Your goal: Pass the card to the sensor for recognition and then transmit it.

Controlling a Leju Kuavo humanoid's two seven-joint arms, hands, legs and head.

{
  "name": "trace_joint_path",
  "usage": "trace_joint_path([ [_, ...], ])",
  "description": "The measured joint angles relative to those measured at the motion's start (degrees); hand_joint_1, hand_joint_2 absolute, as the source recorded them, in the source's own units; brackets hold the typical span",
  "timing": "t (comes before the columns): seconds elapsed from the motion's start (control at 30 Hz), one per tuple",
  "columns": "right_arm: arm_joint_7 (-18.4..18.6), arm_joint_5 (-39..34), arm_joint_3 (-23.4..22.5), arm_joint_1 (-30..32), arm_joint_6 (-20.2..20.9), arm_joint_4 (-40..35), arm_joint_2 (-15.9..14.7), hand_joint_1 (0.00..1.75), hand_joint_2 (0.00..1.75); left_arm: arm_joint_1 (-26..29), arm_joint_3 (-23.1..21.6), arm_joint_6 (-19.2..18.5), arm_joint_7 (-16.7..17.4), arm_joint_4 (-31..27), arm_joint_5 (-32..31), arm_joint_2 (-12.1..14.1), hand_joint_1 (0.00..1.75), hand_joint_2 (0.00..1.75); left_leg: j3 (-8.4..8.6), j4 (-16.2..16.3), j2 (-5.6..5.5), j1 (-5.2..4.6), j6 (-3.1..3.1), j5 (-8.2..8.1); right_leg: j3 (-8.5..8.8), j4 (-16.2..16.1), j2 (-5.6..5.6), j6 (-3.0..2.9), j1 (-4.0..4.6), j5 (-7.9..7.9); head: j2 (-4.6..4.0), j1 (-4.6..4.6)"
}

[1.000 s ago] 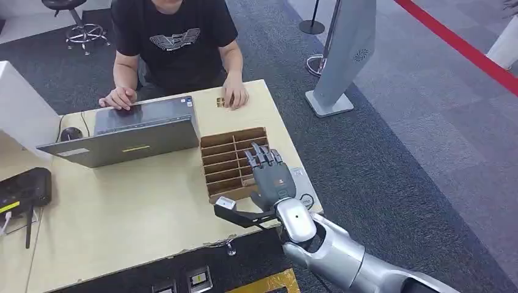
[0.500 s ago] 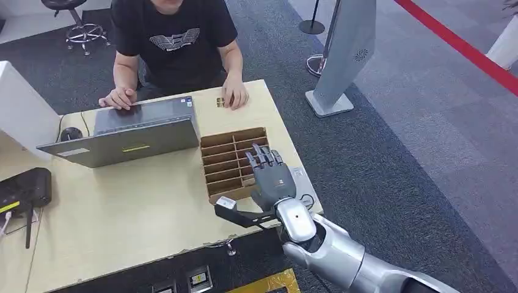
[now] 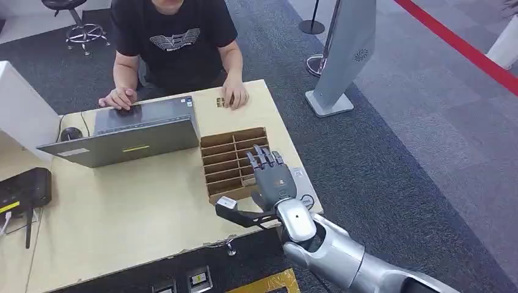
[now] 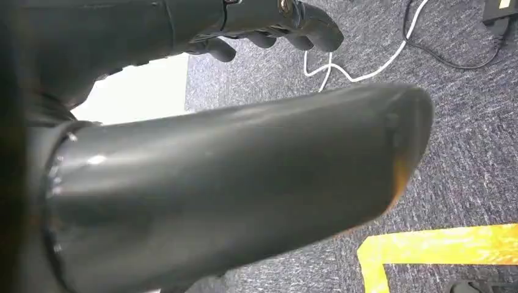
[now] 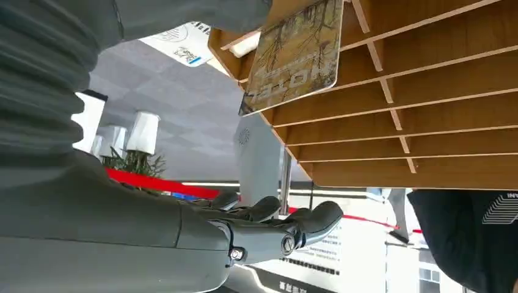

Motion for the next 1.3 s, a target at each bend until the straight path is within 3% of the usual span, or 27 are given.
trace_joint_path([
  [0.23,0.2,-0.6,0.0,0.0,0.0,0.6,0.0,0.49,1.75,0.0,0.6,0.0,0.0,0.0,-0.2,0.0,0.00,0.00,0.00,0.0,0.00,0.00,0.00,0.00,0.00,0.0,0.00,0.00,0.00,0.00,0.00,0.02],
  [0.3,0.2,-0.9,0.0,0.0,0.0,0.8,0.0,0.61,1.75,0.0,0.7,0.0,0.0,0.0,-0.3,0.0,0.00,0.00,0.00,0.0,0.00,0.00,0.00,0.00,0.00,0.0,0.00,0.00,0.00,0.00,0.00,0.02],
  [0.5,0.2,-1.4,0.0,0.0,0.0,1.7,0.0,0.58,1.75,0.1,1.2,0.0,-0.1,0.0,-0.6,0.0,0.00,0.00,0.00,0.0,0.00,0.00,0.00,0.00,0.00,0.0,0.00,0.00,0.00,0.00,0.00,0.00],
  [0.77,0.2,-2.0,0.0,0.0,-0.1,2.2,0.0,0.70,1.75,0.1,1.4,0.0,-0.1,0.0,-0.9,-0.1,0.00,0.00,0.00,0.0,0.00,0.00,0.00,0.00,0.00,0.0,0.00,0.00,0.00,0.00,0.00,0.00],
  [1.07,0.2,-2.3,-0.1,0.0,-0.1,2.9,0.0,1.01,1.75,0.1,1.4,0.0,-0.1,0.0,-1.1,-0.1,0.00,0.00,0.00,0.0,0.00,0.00,0.00,0.00,0.00,0.0,0.00,0.00,0.00,0.00,0.00,0.00],
  [1.1,0.2,-2.3,-0.1,0.0,-0.1,3.1,0.0,1.45,1.75,0.1,1.4,0.0,-0.1,0.0,-1.1,-0.1,0.00,0.00,0.00,0.0,0.00,0.00,0.00,0.00,0.00,0.0,0.00,0.00,0.00,0.00,0.00,0.00],
  [1.3,0.2,-2.3,-0.4,0.0,-0.2,3.3,0.0,1.52,1.75,0.1,1.4,0.0,-0.1,0.0,-1.1,-0.1,0.00,0.00,0.00,0.0,0.00,0.00,0.00,0.00,0.00,0.0,0.00,0.00,0.00,0.00,0.00,0.00],
])
